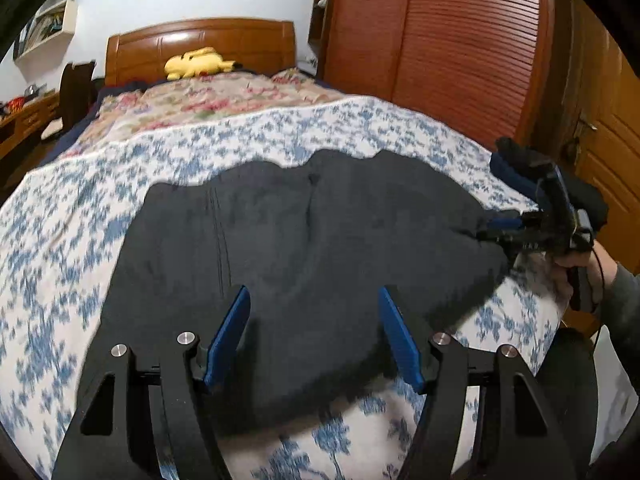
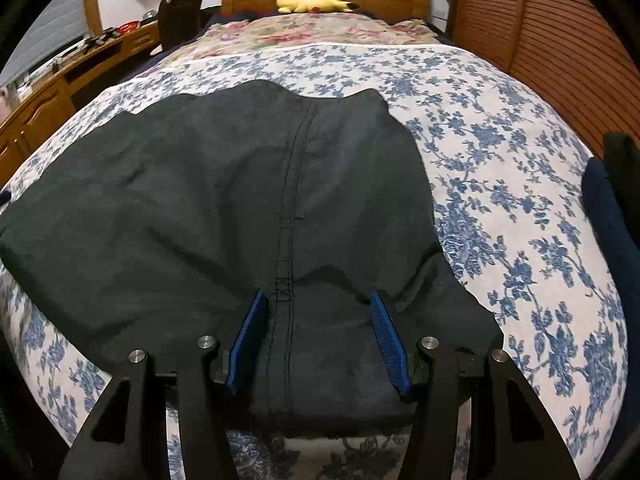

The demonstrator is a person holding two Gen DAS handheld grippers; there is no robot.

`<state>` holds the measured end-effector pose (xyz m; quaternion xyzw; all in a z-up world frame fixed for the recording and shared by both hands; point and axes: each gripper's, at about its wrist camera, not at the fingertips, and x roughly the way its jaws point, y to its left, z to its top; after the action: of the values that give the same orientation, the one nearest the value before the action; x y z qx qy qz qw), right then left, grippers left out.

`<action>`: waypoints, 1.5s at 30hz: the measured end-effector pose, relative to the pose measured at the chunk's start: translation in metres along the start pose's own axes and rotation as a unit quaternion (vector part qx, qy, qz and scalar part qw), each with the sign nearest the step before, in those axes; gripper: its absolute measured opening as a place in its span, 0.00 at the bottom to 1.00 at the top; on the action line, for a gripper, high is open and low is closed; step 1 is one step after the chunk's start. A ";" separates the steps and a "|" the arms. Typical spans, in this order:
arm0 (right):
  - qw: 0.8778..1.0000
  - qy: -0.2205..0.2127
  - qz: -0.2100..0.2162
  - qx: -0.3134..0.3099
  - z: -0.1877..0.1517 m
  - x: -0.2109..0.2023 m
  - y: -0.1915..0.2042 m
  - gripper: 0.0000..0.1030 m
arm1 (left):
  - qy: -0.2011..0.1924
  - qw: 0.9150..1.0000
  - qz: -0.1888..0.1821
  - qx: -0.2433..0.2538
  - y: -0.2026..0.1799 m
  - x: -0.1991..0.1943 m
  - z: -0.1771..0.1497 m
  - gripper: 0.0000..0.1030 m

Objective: Fold large clothes

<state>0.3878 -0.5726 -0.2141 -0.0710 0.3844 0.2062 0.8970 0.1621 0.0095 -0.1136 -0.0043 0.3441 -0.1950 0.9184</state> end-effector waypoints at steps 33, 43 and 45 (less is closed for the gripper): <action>0.982 -0.039 0.128 -0.136 -0.008 0.015 0.122 0.58 | 0.007 0.987 0.136 -0.088 0.059 -0.051 -0.036 0.54; 0.982 -0.042 0.122 -0.141 -0.010 0.003 0.132 0.58 | 0.035 0.977 0.151 -0.146 0.095 -0.041 -0.058 0.49; 0.982 -0.042 0.121 -0.142 -0.010 0.003 0.133 0.58 | 0.043 0.976 0.147 -0.152 0.096 -0.036 -0.065 0.49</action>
<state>0.3267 -0.4539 -0.2194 -0.1418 0.3193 0.3688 0.8614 0.1302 0.1200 -0.1539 -0.0852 0.4056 -0.0034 0.9101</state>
